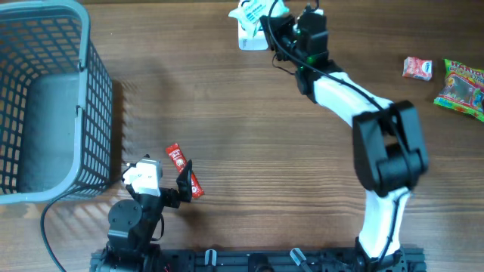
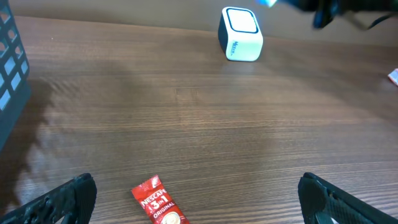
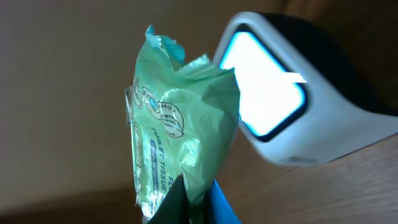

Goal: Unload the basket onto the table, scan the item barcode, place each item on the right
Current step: 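Lift the tissue pack and hold it over the white scanner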

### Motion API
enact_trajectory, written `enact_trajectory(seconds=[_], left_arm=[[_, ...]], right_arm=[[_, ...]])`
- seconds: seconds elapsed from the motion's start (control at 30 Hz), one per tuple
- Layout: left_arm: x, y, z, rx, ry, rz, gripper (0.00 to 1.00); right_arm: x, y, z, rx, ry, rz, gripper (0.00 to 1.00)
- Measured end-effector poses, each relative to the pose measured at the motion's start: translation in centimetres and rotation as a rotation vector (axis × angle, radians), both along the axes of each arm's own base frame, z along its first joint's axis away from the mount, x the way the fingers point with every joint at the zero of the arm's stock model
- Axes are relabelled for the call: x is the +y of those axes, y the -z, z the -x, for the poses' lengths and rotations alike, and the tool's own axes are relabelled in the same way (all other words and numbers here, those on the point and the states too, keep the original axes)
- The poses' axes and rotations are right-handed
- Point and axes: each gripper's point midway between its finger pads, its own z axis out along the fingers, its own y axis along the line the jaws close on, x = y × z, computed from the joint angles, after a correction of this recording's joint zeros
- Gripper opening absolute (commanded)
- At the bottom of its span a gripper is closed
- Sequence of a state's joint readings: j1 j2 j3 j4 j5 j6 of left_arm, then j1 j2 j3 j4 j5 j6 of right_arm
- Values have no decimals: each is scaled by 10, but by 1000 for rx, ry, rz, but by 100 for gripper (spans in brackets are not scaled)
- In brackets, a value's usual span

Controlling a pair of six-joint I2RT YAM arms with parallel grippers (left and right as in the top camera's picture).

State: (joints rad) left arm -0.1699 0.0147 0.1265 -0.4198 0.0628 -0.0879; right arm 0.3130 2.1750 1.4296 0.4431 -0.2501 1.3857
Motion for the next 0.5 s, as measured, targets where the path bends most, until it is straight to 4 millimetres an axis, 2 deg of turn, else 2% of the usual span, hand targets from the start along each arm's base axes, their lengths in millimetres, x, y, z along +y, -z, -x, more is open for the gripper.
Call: enact_trajectory(seconds=[0.1,0.17,0.27,0.33,0.5], left_arm=[[0,0,0,0,0,0,100],[0,0,0,0,0,0,100],[0,0,0,0,0,0,100],[0,0,0,0,0,0,100],[0,0,0,0,0,0,100]], right_arm=[[11,31,-14,40,4,-8,5],[28,44,-19,62,-16,-7,5],[49,49,-13,107,-33,5,5],[55,54,-8,147,-37,12,5],[51,60,-7,175,-29,17,5]])
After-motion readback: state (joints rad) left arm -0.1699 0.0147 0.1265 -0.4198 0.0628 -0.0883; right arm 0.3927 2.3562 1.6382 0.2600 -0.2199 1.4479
